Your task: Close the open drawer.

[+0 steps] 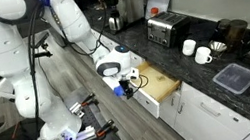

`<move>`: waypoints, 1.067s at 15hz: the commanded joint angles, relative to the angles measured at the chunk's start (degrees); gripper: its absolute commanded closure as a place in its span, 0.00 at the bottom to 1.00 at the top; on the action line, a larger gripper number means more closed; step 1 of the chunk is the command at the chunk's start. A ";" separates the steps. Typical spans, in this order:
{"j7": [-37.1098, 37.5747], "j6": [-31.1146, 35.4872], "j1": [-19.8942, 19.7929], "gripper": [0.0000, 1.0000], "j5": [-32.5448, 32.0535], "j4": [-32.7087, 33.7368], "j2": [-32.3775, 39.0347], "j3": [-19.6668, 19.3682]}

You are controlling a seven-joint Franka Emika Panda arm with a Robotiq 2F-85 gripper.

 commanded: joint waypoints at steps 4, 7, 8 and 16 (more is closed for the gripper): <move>3.22 8.03 -1.82 0.00 -4.28 4.14 9.19 3.11; 6.79 11.18 -1.04 0.00 -8.35 5.55 11.81 2.22; 7.83 12.01 -0.89 0.00 -9.35 6.11 12.53 2.08; 13.09 16.89 0.24 0.00 -12.90 10.79 16.65 1.03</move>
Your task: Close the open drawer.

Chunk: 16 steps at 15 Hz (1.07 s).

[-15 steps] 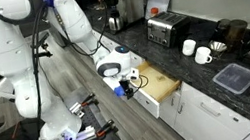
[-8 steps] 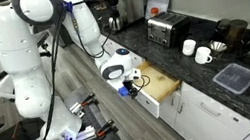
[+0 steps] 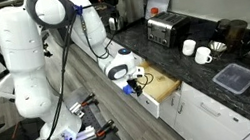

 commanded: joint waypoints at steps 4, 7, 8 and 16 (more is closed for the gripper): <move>3.20 3.81 0.85 0.00 -2.25 3.48 3.27 -1.66; 3.45 4.88 1.04 0.00 -2.19 4.96 4.29 -1.92; 3.50 5.21 1.25 0.00 -2.26 5.56 4.85 -2.09; 3.43 5.85 1.85 0.00 -2.30 10.74 8.34 -1.92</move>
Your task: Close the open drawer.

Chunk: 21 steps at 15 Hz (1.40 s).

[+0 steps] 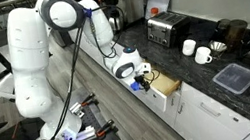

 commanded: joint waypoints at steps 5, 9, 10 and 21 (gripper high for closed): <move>1.21 2.02 2.14 0.00 -2.16 5.54 4.53 -2.09; 1.04 2.10 1.93 0.00 -2.14 7.80 5.97 -2.08; 1.00 2.07 1.90 0.00 -2.16 8.43 6.32 -2.09; 1.36 2.18 4.31 0.00 -3.59 14.86 9.43 -5.24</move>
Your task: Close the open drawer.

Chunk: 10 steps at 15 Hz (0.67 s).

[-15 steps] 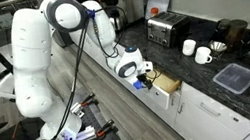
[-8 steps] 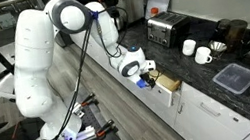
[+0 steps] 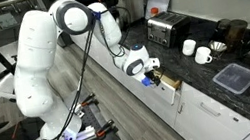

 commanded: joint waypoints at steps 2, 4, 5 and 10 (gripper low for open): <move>1.40 1.14 1.60 0.00 -1.70 2.98 2.16 -1.66; 1.42 1.22 1.83 0.00 -1.71 3.31 2.52 -1.82; 1.43 1.31 1.95 0.00 -1.71 3.44 2.65 -1.91; 1.66 1.66 3.22 0.00 -1.87 2.76 2.20 -3.07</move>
